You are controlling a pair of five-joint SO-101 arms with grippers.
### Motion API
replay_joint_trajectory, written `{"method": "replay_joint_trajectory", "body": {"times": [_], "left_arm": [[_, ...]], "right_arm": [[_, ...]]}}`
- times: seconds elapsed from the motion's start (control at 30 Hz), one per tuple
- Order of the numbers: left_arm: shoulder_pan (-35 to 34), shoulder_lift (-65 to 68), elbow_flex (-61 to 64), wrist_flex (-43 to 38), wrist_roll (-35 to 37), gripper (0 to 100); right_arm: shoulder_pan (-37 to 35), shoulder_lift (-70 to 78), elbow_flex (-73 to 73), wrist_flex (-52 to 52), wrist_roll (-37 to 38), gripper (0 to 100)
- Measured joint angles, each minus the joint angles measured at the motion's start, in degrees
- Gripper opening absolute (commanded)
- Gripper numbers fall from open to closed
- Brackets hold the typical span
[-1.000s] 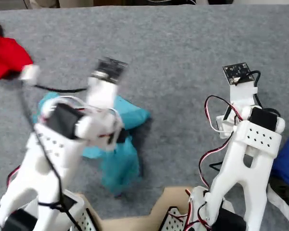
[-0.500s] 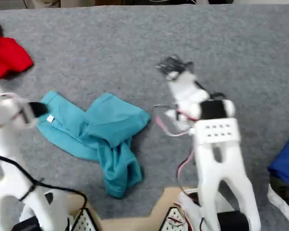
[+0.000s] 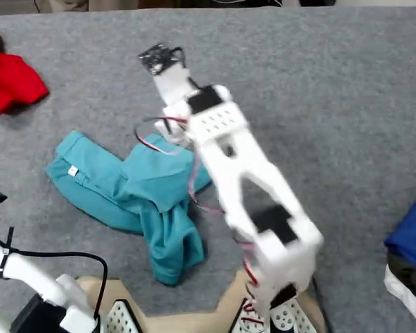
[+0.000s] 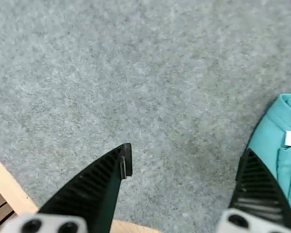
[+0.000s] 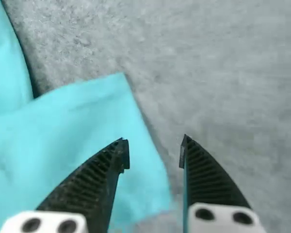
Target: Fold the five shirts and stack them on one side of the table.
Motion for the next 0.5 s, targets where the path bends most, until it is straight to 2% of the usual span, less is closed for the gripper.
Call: {"method": "replay_joint_trajectory", "body": {"times": [0.4, 0.5], "left_arm": [[-0.44, 0.0, 0.0, 0.0, 0.0, 35], [-0.44, 0.0, 0.0, 0.0, 0.0, 35]], "right_arm": [[-4.75, 50.29, -66.81, 23.47, -5.01, 18.8], [-5.19, 57.32, -74.9, 25.05, -4.92, 18.6]]}}
